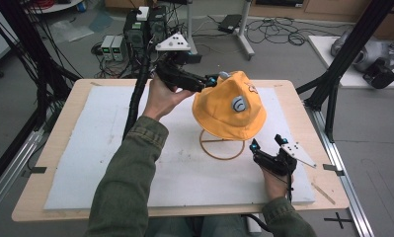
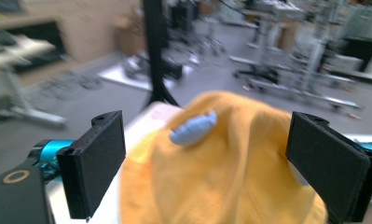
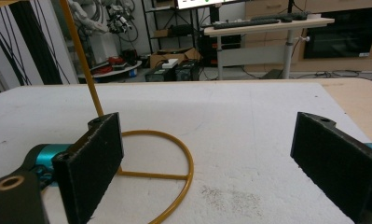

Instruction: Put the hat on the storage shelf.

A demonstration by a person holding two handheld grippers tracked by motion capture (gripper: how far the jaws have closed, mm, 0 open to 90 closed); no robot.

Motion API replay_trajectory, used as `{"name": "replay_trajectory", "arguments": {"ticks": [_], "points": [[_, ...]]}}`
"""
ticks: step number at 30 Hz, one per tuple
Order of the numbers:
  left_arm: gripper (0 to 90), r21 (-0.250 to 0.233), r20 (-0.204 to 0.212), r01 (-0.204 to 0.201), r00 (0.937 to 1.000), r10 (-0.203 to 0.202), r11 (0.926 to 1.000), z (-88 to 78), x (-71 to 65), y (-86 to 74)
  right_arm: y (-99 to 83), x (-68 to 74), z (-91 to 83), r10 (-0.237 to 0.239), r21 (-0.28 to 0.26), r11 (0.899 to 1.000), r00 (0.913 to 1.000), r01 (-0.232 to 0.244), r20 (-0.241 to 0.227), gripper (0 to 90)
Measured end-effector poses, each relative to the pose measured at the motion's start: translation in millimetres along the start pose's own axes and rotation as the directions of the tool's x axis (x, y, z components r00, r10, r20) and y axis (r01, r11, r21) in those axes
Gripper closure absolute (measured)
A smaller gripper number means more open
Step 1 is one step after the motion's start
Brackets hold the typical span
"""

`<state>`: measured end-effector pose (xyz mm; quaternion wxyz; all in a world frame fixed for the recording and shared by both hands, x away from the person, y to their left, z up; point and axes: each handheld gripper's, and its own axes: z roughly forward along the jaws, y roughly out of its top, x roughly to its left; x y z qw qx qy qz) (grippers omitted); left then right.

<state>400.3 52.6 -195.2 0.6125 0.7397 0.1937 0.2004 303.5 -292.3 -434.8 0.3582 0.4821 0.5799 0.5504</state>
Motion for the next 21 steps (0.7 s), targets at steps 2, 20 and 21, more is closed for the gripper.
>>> {"name": "replay_trajectory", "arguments": {"ticks": [2,20,21], "points": [[12.1,-0.093,-0.083,-0.032,0.9963,0.024,0.9952,-21.6,-2.7,3.2,0.0,0.5,-0.2,0.004,0.000,1.000,1.0000,-0.004,0.001,9.0],[12.0,-0.455,-0.599,-0.200,0.7901,-0.132,0.8677,-227.3,-16.0,-64.0,-2.4,10.1,0.3,-0.012,0.007,1.000,0.9999,0.012,-0.010,8.9],[12.0,-0.452,-0.622,-0.205,0.7701,-0.142,0.8683,-233.7,-17.7,-71.3,-2.3,11.0,0.1,-0.011,0.008,1.000,0.9999,0.011,-0.008,8.9]]}}
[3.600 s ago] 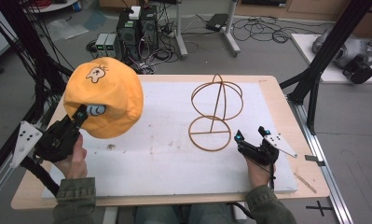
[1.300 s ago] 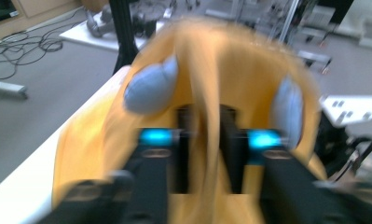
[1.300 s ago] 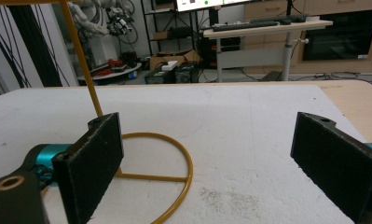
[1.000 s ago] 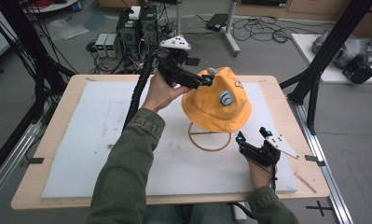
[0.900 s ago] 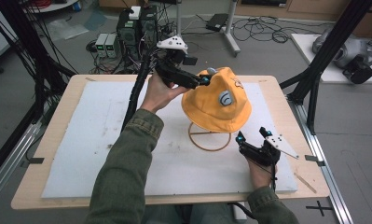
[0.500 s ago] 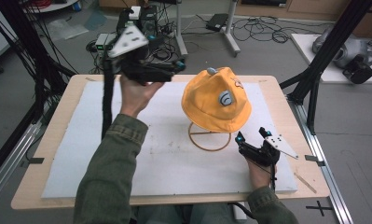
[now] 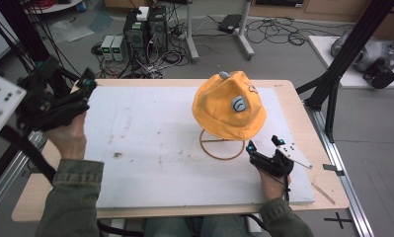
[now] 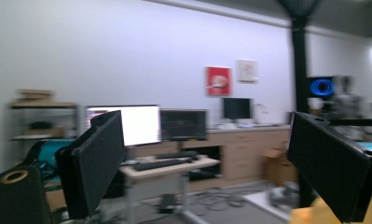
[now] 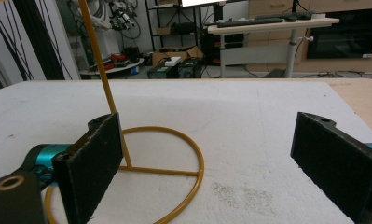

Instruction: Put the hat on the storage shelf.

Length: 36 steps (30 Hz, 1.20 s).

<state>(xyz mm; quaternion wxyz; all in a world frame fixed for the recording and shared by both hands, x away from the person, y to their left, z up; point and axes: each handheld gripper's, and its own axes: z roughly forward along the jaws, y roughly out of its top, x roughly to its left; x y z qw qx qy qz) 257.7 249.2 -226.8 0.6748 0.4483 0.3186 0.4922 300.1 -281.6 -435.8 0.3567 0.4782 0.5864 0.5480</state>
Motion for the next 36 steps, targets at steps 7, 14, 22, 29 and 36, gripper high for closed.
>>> {"name": "replay_trajectory", "arguments": {"ticks": [7,14,22,29,36], "points": [[12.5,0.071,-0.190,-0.018,0.9813,0.031,0.9973,-41.8,12.7,-47.4,1.4,3.2,0.0,-0.001,-0.015,1.000,1.0000,0.001,0.008,8.9],[13.7,0.209,-0.262,0.059,0.9652,-0.002,0.9762,-63.2,7.8,-126.1,1.4,0.3,0.1,0.005,-0.018,1.000,0.9997,-0.004,0.025,8.9],[13.8,0.316,-0.276,0.072,0.9609,0.019,0.9461,-60.9,11.4,-164.6,1.1,-5.5,-2.0,0.015,-0.023,1.000,0.9990,-0.014,0.043,8.9],[13.8,0.365,-0.288,0.080,0.9571,0.031,0.9275,-64.4,15.1,-182.4,1.3,-9.2,-3.5,0.023,-0.028,0.999,0.9983,-0.022,0.053,8.9],[13.8,0.374,-0.282,0.079,0.9590,0.032,0.9239,-63.4,11.5,-189.2,1.1,-8.4,-3.3,0.025,-0.029,0.999,0.9983,-0.024,0.053,8.9]]}}
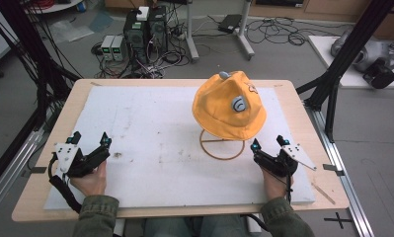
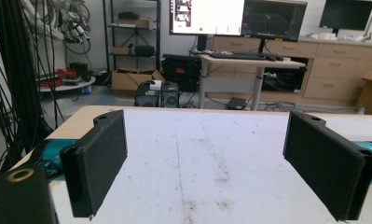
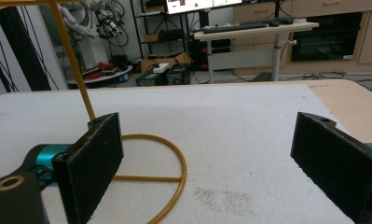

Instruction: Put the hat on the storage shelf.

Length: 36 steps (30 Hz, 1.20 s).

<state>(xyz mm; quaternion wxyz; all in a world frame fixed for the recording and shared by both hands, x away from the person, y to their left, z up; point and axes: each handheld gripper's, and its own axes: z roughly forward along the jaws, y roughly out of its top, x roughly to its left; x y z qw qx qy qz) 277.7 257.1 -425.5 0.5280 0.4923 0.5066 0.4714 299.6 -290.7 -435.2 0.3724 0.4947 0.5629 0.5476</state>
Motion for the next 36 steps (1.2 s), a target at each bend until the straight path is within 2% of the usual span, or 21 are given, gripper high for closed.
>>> {"name": "replay_trajectory", "arguments": {"ticks": [36], "points": [[15.1,0.008,0.013,0.011,0.9999,-0.011,0.9999,-0.5,3.1,-0.7,-0.9,1.8,0.5,-0.006,0.004,1.000,1.0000,0.006,-0.006,8.9]]}}
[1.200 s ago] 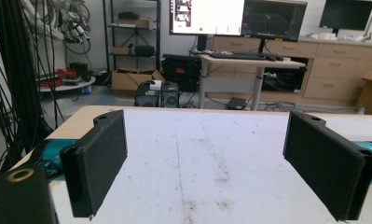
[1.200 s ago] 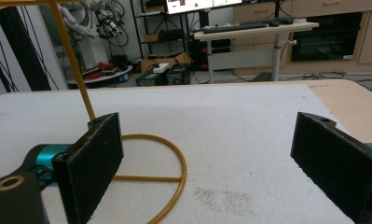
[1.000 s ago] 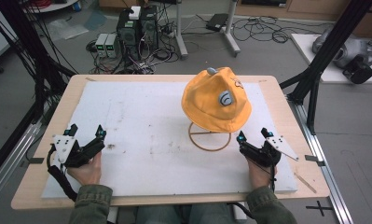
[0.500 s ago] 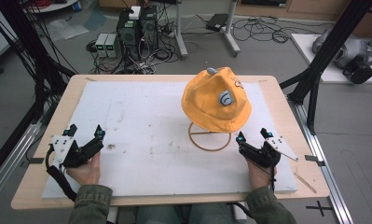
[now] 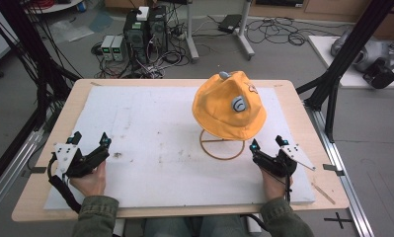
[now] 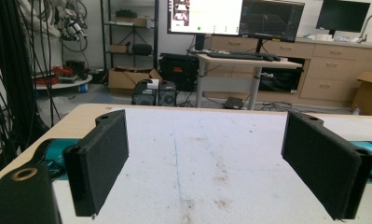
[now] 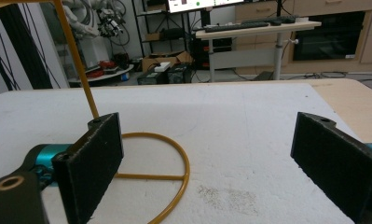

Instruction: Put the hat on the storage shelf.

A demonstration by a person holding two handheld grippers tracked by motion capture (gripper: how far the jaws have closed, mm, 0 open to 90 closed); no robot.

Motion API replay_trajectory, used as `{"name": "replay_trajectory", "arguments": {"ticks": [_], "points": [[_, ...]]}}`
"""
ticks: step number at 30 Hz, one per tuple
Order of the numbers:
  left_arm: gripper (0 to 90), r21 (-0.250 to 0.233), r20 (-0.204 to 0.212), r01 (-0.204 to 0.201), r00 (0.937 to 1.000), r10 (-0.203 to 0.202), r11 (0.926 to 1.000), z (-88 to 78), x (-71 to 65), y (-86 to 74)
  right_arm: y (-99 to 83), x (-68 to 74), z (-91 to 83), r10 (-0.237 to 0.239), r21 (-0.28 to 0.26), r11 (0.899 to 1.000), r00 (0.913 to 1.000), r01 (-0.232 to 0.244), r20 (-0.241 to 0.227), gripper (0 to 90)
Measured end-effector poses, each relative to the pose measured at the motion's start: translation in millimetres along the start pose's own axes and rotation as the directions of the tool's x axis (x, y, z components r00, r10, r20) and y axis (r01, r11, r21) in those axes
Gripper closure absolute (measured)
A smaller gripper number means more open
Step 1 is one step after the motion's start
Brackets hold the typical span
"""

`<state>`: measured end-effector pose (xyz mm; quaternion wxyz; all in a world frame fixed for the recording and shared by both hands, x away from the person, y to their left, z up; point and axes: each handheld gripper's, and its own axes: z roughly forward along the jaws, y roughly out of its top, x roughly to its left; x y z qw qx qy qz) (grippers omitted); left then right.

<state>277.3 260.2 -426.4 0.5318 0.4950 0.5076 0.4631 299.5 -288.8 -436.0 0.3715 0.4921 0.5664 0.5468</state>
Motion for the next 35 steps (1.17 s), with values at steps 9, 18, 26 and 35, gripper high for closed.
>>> {"name": "replay_trajectory", "arguments": {"ticks": [9,18,26,35], "points": [[15.1,-0.001,0.010,0.009,0.9999,-0.009,1.0000,-2.0,1.1,0.7,0.4,0.7,-0.3,0.002,0.002,1.000,1.0000,-0.002,0.000,8.9],[15.1,-0.005,0.008,0.017,0.9998,-0.017,0.9998,-5.1,3.9,1.3,-0.1,3.7,0.7,0.000,0.007,1.000,1.0000,0.000,-0.005,8.9],[15.3,-0.008,0.006,0.024,0.9997,-0.024,0.9997,-5.8,6.2,1.7,-0.3,5.2,1.7,-0.007,0.007,1.000,0.9999,0.008,-0.008,8.9],[15.6,-0.013,0.016,0.014,0.9998,-0.014,0.9998,-6.2,5.0,4.3,0.5,3.2,1.8,0.007,0.003,1.000,1.0000,-0.007,-0.004,8.9]]}}
